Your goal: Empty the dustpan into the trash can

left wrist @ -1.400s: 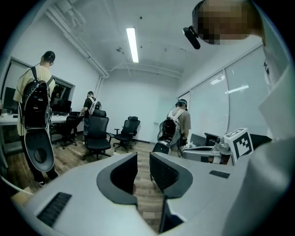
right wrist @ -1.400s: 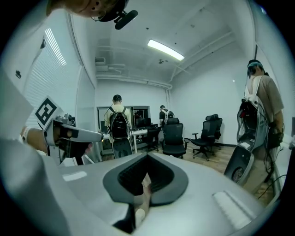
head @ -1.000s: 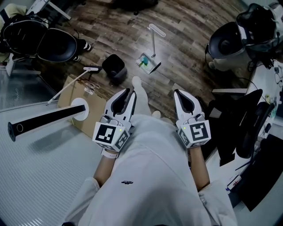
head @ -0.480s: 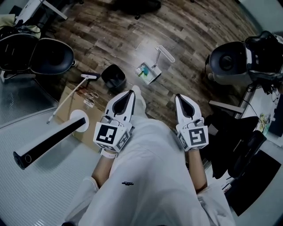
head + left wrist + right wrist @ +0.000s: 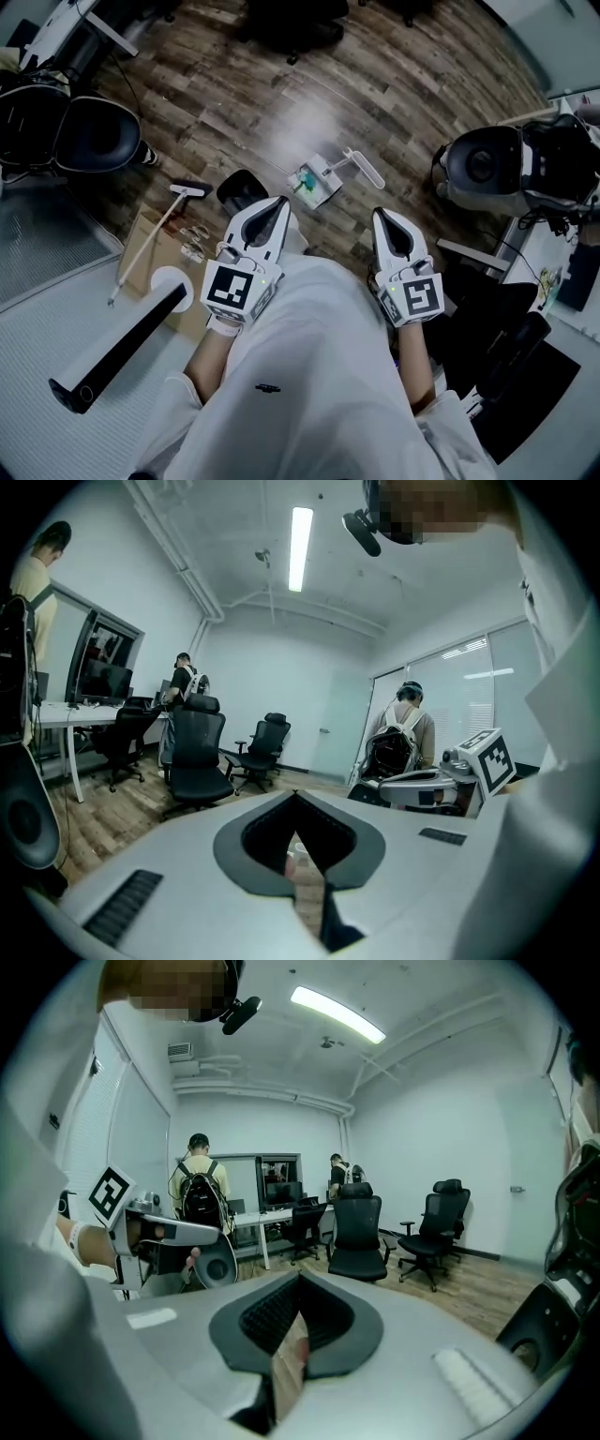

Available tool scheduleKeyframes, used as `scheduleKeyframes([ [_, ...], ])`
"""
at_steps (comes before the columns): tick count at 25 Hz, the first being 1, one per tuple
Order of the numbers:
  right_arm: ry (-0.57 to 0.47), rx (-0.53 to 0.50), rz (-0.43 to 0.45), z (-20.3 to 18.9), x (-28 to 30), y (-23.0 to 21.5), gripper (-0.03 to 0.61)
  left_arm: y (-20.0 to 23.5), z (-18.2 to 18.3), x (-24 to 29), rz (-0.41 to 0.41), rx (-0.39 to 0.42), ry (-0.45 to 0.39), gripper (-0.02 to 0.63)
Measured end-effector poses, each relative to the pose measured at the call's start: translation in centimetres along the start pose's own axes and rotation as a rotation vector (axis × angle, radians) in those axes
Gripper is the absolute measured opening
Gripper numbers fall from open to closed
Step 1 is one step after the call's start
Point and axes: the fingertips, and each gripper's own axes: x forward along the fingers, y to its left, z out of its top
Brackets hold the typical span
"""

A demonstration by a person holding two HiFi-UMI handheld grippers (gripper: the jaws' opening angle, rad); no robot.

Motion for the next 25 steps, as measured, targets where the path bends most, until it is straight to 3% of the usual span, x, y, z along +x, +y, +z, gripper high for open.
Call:
scheduleKeyframes([
  [10,0.066,0.004,-0.018,-0.5,4.6,-1.5,0.011,3.1,-1.3,5.7,-0.107,-0.003,0.1,0.008],
  [25,0.172,-0.027,0.124,-4.1,9.7,-3.3,0.014,3.9,-7.5,11.0,-0.027,0.001,0.234,0.008],
])
